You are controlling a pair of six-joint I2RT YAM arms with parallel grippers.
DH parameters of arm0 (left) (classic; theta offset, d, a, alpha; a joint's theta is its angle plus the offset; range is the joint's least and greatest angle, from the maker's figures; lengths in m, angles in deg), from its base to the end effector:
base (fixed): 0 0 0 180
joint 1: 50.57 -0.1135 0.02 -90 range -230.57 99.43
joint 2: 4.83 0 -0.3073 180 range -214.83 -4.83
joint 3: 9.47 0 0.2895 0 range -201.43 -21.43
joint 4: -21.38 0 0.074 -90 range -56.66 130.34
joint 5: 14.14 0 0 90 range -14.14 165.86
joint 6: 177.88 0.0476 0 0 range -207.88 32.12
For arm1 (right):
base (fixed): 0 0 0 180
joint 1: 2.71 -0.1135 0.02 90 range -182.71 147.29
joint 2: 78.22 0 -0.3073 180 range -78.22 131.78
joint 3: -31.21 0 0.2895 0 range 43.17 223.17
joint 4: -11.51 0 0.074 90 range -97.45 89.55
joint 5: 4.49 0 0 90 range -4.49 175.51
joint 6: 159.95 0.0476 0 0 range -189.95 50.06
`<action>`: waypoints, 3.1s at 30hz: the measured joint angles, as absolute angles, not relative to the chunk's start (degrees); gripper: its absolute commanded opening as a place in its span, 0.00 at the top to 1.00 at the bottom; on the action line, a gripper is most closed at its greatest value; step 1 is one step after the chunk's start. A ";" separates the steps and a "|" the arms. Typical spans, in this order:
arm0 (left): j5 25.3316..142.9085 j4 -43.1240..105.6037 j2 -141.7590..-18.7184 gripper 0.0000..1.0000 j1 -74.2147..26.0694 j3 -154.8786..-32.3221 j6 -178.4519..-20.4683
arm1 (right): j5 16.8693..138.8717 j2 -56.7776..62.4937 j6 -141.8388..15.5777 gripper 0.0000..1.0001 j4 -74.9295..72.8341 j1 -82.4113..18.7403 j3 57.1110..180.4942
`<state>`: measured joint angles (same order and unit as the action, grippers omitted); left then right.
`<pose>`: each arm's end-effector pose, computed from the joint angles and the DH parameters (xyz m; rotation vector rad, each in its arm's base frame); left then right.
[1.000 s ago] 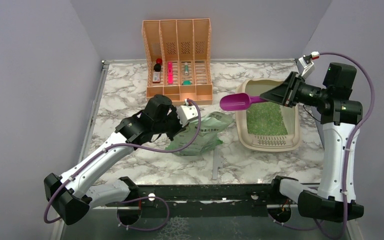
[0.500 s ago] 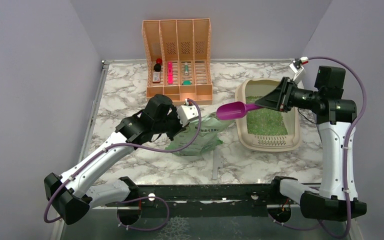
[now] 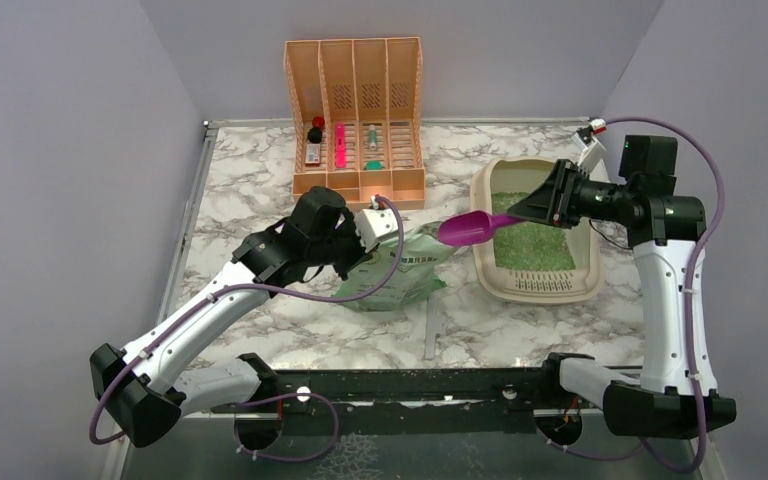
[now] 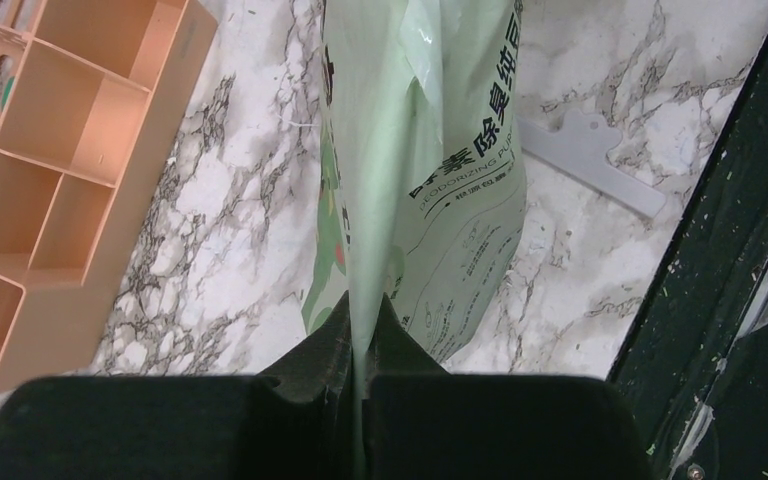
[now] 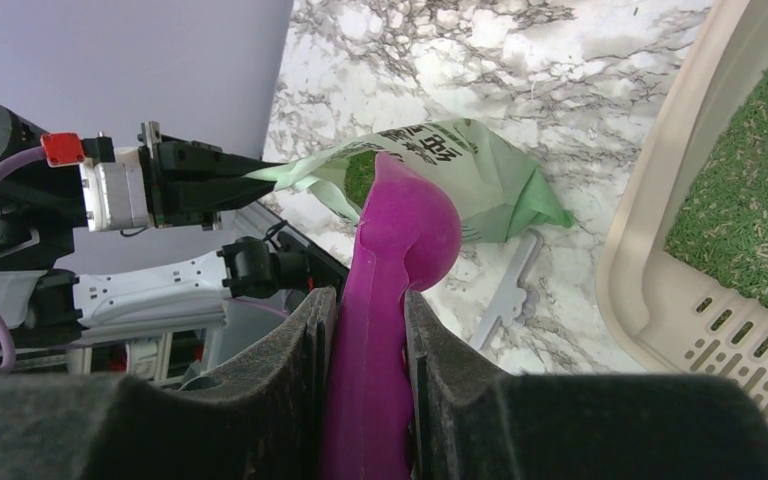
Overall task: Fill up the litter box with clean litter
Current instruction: 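Scoop the cat litter from the cat litter bag.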
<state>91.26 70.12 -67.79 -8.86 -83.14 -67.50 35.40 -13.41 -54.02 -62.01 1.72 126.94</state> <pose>0.1851 -0.1819 0.3671 1.2868 1.8504 -0.5017 0.2167 0.0198 0.4696 -0.0549 2.2212 1.1081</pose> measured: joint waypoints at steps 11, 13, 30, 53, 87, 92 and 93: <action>93.03 70.73 -68.58 0.92 -8.86 -83.67 -67.52 | 40.26 -9.65 -53.08 0.99 -61.92 -5.82 127.02; 93.51 70.80 -68.60 0.85 -8.86 -83.67 -67.50 | 42.18 -8.62 -52.30 0.99 -61.47 -8.97 127.33; 92.42 72.24 -68.58 0.72 -8.86 -84.46 -67.63 | 70.40 10.07 -44.38 0.99 -60.24 -38.41 135.42; 92.35 72.50 -68.84 1.00 -8.88 -82.90 -66.41 | 79.84 12.58 -43.01 0.99 -56.68 -42.35 133.84; 94.86 73.94 -70.04 0.69 -9.19 -83.45 -66.43 | 78.24 9.70 -42.77 0.99 -48.11 -44.36 126.19; 93.22 74.95 -70.00 0.55 -9.19 -83.45 -66.21 | 73.44 8.76 -43.01 0.99 -43.30 -44.07 122.52; 92.92 74.97 -70.00 0.54 -9.19 -83.41 -66.19 | 72.12 8.74 -42.96 0.99 -42.43 -44.05 121.69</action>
<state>92.92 74.97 -70.00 -9.19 -83.41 -66.19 72.12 8.74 -42.96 -42.43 -44.05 121.69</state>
